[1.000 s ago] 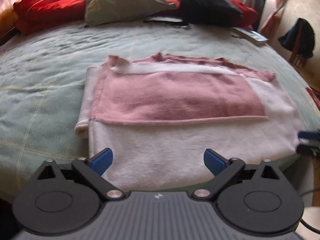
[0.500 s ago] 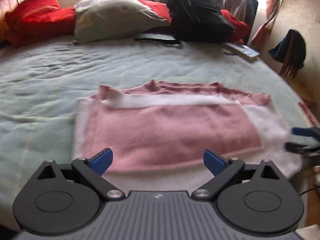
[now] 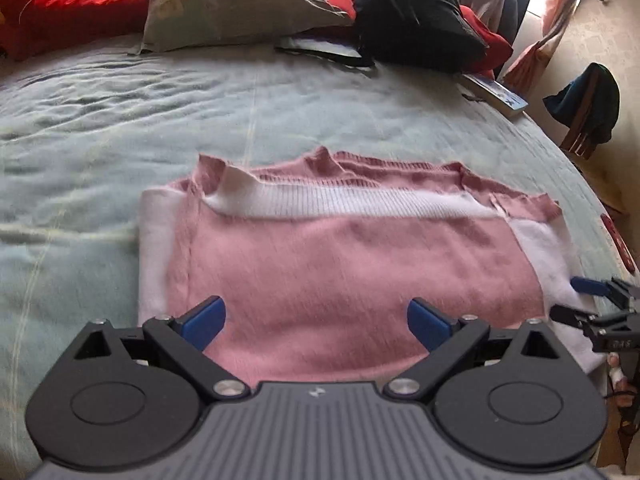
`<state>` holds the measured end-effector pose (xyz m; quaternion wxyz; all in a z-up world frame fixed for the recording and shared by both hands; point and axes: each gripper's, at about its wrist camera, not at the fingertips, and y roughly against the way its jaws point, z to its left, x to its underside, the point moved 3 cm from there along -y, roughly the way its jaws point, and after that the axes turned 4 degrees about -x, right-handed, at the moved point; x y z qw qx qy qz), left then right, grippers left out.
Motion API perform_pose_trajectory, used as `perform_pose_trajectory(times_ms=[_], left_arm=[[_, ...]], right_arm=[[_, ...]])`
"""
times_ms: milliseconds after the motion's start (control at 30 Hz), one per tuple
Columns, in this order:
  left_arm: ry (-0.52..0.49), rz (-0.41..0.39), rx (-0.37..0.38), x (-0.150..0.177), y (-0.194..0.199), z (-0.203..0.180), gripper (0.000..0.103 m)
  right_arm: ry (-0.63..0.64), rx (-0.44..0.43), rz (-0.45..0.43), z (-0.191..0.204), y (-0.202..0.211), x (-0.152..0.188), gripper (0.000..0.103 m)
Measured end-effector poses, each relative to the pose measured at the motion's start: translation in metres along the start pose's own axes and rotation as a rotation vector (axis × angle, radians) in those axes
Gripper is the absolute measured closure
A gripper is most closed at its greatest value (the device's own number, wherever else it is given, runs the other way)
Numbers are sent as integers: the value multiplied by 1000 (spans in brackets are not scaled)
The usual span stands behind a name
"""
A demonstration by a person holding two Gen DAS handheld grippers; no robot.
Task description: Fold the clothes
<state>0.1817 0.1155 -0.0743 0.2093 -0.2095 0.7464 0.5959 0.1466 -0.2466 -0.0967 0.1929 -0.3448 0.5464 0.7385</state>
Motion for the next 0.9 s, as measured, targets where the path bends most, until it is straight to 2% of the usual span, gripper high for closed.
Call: perform_pose_trajectory(times_ms=[133, 300, 400, 533, 567, 633, 733, 833, 900], left_arm=[[5, 16, 13, -7, -11, 9, 5], [-40, 39, 4, -18, -5, -2, 5], [0, 69, 52, -27, -10, -9, 5], [-17, 64, 172, -32, -12, -34, 5], [-26, 64, 178, -32, -14, -39, 4], [-50, 62, 169, -32, -21, -49, 4], [-67, 67, 87, -32, -38, -51, 5], [-34, 62, 80, -39, -35, -49, 5], [-48, 49, 87, -42, -26, -56, 5]], right_arm=[[37, 20, 2, 5, -2, 3, 0], [32, 17, 1, 4, -3, 2, 0], [37, 23, 0, 5, -4, 2, 0], [40, 20, -4, 5, -3, 3, 0], [40, 20, -5, 5, -3, 4, 0], [40, 19, -6, 5, -3, 4, 0], [44, 18, -10, 5, -2, 5, 0], [48, 15, -14, 5, -2, 5, 0], [50, 14, -17, 5, -1, 5, 0]])
